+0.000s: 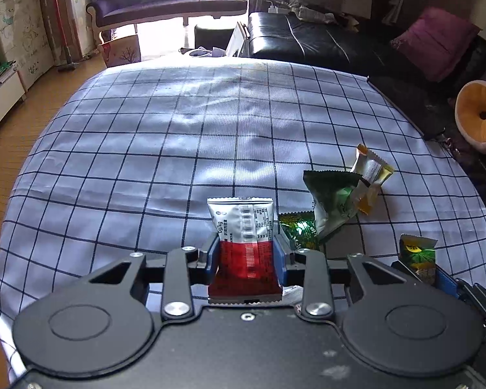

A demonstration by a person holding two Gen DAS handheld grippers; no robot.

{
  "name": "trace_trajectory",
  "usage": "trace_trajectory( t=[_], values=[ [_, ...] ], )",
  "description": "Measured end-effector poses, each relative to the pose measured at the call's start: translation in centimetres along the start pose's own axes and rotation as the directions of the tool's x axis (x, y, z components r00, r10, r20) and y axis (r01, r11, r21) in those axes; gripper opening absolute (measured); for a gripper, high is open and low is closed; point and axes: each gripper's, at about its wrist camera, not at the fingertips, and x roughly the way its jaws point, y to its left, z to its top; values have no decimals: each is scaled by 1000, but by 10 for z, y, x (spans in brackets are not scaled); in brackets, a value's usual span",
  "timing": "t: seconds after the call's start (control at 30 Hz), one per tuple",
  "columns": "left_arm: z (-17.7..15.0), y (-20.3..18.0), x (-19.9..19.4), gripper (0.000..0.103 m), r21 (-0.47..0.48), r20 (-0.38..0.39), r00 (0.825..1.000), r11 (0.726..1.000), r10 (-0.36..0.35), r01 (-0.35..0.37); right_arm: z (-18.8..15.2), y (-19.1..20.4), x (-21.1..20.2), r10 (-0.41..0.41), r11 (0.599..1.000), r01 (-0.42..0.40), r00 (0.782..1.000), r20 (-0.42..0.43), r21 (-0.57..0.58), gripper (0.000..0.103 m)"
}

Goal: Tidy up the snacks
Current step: 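Carry both packets back over the gold tray with both tools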

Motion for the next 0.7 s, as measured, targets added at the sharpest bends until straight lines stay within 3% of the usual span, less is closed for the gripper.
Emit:
trace_trajectory(
  t=[0.33,0.7],
  values=[
    [-33,37,-68,34,-41,-4,999,999,-32,31,-4,1,2,-11,1000,11,1000,11,-5,45],
    [-86,75,-110,34,-84,-35,999,996,9,-11,-7,8,0,-32,999,33,999,27,-33,45]
  ],
)
